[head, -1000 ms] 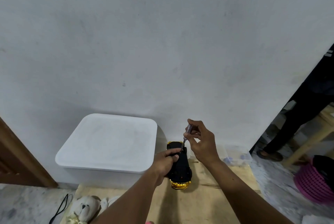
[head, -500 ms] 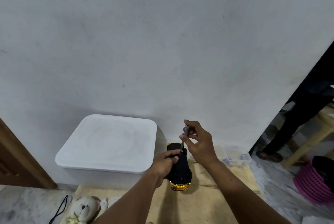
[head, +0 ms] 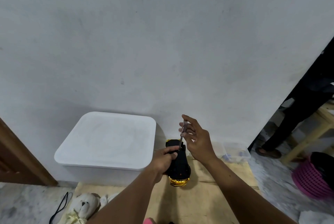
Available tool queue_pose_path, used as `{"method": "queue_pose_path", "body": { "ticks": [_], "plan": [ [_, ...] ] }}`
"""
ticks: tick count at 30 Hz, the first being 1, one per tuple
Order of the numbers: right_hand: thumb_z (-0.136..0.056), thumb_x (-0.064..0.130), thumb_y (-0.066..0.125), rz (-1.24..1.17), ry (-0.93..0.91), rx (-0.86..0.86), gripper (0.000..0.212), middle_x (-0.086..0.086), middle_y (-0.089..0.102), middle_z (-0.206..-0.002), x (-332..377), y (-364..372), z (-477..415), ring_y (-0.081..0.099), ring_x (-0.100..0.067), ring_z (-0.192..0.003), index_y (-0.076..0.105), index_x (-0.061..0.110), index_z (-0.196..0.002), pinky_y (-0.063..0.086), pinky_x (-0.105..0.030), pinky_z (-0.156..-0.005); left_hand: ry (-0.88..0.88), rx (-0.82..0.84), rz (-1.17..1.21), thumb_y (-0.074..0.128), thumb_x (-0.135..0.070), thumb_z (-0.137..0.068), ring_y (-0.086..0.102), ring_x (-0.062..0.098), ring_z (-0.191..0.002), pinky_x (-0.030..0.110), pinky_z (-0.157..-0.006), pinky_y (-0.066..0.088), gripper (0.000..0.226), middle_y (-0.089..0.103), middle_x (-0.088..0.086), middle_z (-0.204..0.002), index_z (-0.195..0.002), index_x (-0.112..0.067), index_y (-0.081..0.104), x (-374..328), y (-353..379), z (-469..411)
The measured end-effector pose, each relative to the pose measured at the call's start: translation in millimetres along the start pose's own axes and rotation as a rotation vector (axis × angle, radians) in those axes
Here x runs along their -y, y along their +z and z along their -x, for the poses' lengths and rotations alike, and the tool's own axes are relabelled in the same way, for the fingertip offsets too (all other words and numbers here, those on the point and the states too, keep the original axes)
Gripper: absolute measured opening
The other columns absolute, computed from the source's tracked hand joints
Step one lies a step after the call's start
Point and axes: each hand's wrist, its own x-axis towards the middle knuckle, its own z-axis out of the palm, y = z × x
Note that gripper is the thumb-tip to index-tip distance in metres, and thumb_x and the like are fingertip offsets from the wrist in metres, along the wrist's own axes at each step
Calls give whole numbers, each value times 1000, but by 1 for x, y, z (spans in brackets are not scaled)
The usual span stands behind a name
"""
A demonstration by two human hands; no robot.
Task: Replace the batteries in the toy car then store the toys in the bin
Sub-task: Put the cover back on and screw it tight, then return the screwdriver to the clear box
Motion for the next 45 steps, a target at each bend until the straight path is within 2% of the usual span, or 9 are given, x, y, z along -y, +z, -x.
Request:
{"method": "queue_pose_path", "body": {
  "ticks": [11,14,17,19,23,26,30,36,45],
  "plan": [
    [-87,0,67,43,77,-65,59,7,68,-98,-17,-3,8,68,-9,-88,53,40,-128,56,-23,-73,79,-14,-117,54,-6,-98,65,19,-96,26,-64,57,32,62,5,-120,-119,-29,62,13,9,-1],
    [-87,-1,66,11,117,-161,57,2,67,-94,-27,-12,9,68,-15,-80,53,36,-128,60,-36,-72,130,-12,-332,49,-5,-98,60,17,-98,28,-80,58,35,55,5,-124,-123,-29,45,21,10,1],
    [-88,-3,66,14,171,-204,60,0,67,-95,-37,-22,15,67,-16,-78,52,37,-130,62,-41,-71,122,-3,-606,49,1,-94,54,14,-102,10,-77,45,58,44,-1,-125,-139,-25,24,33,16,-1],
    [-88,-4,66,20,198,-187,60,-1,67,-95,-45,-27,22,67,-16,-78,52,37,-130,62,-43,-71,44,-19,-773,58,-7,-90,56,20,-110,21,-86,48,82,46,1,-134,-151,-32,10,50,19,-8],
    [-88,-4,66,34,241,-148,60,-3,67,-94,-67,-37,33,68,-17,-76,53,38,-129,61,-48,-71,5,-341,-1047,54,-28,-90,62,23,-107,30,-87,50,39,64,3,-117,-129,-25,48,74,31,-13],
    [-88,-2,66,43,244,-109,59,-4,67,-94,-72,-39,38,68,-15,-77,52,38,-129,61,-47,-71,67,-381,-1306,52,-23,-91,65,19,-105,28,-81,50,25,67,-2,-110,-115,-27,59,79,35,-9],
    [-88,-1,67,48,270,-75,60,-5,69,-96,-85,-47,39,69,-11,-80,51,40,-129,61,-34,-69,52,-345,-1478,66,-42,-83,67,17,-97,28,-74,51,33,67,-5,-106,-114,-29,63,85,46,-21],
    [-88,1,68,49,283,-39,60,0,68,-99,-98,-51,37,69,-11,-82,50,40,-130,56,-19,-64,77,-242,-1449,66,-59,-80,58,22,-111,35,-85,51,55,49,0,-127,-123,-26,59,100,57,-34],
    [-89,2,68,77,302,-3,63,3,67,-103,-106,-44,35,70,-13,-86,48,45,-130,61,-28,-67,78,-176,-1301,58,-69,-80,55,24,-117,38,-90,53,71,44,2,-135,-140,-31,44,116,47,-35]
  ]
}}
